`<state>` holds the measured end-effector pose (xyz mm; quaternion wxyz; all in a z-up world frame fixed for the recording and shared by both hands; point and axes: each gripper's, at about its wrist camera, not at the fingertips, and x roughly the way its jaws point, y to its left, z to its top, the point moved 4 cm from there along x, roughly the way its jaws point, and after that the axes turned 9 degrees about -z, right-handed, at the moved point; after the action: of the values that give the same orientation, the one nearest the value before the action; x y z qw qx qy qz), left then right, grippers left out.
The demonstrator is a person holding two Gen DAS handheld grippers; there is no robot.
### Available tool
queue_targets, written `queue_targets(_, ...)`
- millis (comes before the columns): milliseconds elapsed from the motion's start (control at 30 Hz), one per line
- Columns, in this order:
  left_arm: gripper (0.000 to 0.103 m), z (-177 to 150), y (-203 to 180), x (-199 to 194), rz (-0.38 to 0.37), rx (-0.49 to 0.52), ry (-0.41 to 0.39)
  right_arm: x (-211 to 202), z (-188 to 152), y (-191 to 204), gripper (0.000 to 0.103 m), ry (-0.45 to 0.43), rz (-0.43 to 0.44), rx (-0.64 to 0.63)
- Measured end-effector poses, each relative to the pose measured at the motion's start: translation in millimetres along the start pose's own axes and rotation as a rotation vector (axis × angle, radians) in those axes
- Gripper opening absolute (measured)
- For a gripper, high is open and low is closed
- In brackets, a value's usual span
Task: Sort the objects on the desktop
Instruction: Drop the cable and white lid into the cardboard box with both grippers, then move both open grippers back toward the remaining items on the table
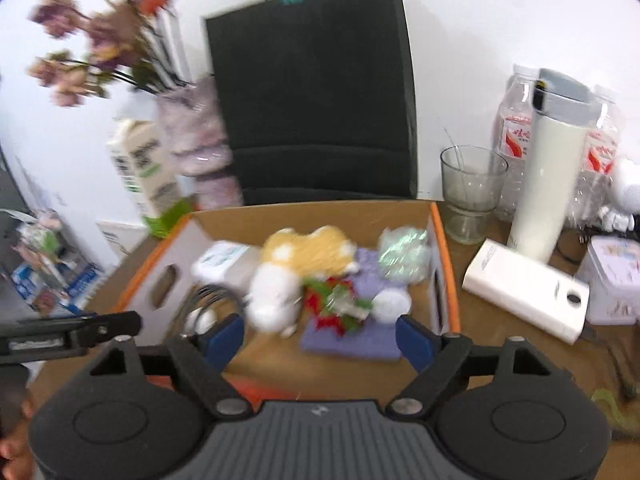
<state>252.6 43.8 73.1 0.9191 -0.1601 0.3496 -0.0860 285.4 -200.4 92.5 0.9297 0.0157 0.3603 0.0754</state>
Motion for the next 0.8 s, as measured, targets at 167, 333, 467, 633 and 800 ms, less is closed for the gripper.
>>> queue_targets(167, 0.098, -58.9, -7.7, -38.2, 0.033, 0.009, -0.028, -55.5, -62.3, 6.8, 0.086, -0.072, 0.029, 0.023)
queue_targets(333, 0.103, -119.0, -32.5, -77.2, 0.01, 0.145, -0.089, -91.6, -122.5, 11.4, 0.086, -0.137, -0.017, 0.007)
queue_targets(467, 0.103, -166.1, -34.6, -97.4, 0.022, 0.184, -0.091, -112.7, -173.3, 11.9, 0.086, -0.17, -0.034, -0.007)
queue_targets(633, 0.103, -211.8, -28.7, -115.9, 0.04, 0.212, -0.106, -135.8, -219.3, 6.1, 0.089, -0.175, -0.048, 0.016)
queue_targets(800, 0.103, -232.3, -18.4, -112.5, 0.038, 0.178, -0.033, -142.8, -252.1, 18.0, 0.092, -0.142, -0.07, -0.063)
